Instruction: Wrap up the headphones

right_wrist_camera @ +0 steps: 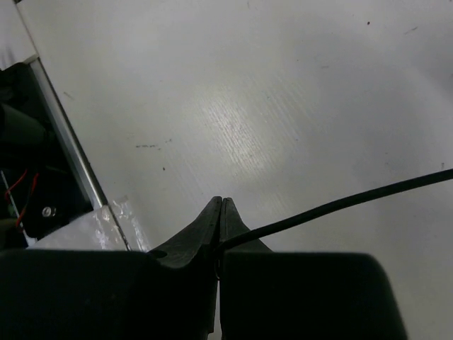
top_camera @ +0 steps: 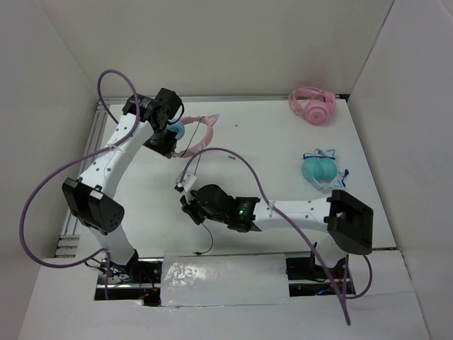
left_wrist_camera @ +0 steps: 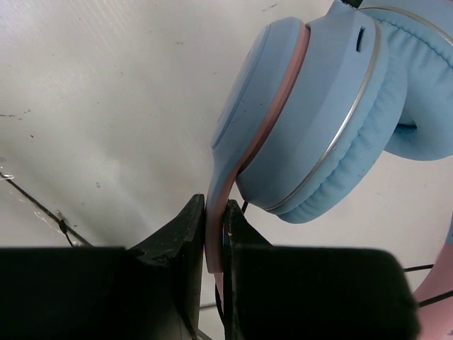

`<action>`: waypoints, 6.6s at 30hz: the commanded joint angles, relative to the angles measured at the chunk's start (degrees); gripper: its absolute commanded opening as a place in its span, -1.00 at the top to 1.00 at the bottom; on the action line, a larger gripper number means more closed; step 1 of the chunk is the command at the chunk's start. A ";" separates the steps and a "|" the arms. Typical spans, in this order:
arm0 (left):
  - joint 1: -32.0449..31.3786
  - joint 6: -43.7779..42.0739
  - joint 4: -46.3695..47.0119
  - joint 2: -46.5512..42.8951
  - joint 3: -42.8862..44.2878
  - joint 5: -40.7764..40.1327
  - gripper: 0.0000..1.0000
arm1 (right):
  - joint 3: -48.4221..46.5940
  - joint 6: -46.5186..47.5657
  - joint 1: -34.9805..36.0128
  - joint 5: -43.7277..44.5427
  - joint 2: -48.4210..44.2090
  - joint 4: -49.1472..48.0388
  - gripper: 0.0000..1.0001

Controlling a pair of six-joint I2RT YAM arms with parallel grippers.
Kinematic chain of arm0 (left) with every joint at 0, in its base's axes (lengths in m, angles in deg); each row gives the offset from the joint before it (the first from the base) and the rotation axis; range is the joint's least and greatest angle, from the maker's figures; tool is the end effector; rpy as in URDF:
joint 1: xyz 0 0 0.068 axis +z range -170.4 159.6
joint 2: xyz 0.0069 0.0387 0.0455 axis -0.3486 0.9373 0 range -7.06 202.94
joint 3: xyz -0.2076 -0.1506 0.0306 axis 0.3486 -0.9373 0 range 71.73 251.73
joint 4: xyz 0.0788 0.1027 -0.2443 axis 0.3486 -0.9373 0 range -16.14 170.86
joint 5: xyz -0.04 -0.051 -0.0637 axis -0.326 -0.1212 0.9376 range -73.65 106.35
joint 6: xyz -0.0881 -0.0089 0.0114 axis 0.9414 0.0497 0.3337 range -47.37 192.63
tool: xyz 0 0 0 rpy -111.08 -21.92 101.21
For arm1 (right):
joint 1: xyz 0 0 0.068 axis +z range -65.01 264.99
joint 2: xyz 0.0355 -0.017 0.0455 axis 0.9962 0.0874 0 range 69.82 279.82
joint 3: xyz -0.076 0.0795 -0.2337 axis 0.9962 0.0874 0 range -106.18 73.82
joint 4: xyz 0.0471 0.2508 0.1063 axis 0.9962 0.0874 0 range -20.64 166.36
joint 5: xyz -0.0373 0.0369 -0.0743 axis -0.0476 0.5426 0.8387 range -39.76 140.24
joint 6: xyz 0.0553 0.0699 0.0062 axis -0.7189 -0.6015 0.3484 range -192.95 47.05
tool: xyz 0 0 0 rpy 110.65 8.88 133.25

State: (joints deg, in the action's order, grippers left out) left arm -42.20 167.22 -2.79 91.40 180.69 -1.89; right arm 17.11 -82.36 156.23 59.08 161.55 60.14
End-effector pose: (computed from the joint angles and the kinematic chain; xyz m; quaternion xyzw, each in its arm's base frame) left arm 0.3301 -0.1052 0.3232 -0.5982 0.7724 -0.0403 0.2095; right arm 0.1444 0.3873 0.1954 -0.3988 0.7456 0.2931 0.4462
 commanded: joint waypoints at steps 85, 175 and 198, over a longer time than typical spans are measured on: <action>-17.92 -43.69 54.64 -33.49 -44.10 -1.89 1.00 | -15.90 13.63 -31.06 17.36 -28.70 28.82 0.81; -18.28 -37.89 52.02 -42.91 -30.66 7.25 1.00 | 32.01 12.48 -29.93 -17.89 -42.52 -32.34 -0.84; -18.28 -24.21 46.40 -40.89 -29.26 4.27 1.00 | 36.41 12.40 -22.04 -22.82 -36.28 -40.88 1.00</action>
State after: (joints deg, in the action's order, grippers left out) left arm -60.26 134.91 41.18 50.46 147.54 4.23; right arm 53.31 -70.10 131.84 36.26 122.25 24.60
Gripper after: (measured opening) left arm 0.223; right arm 0.115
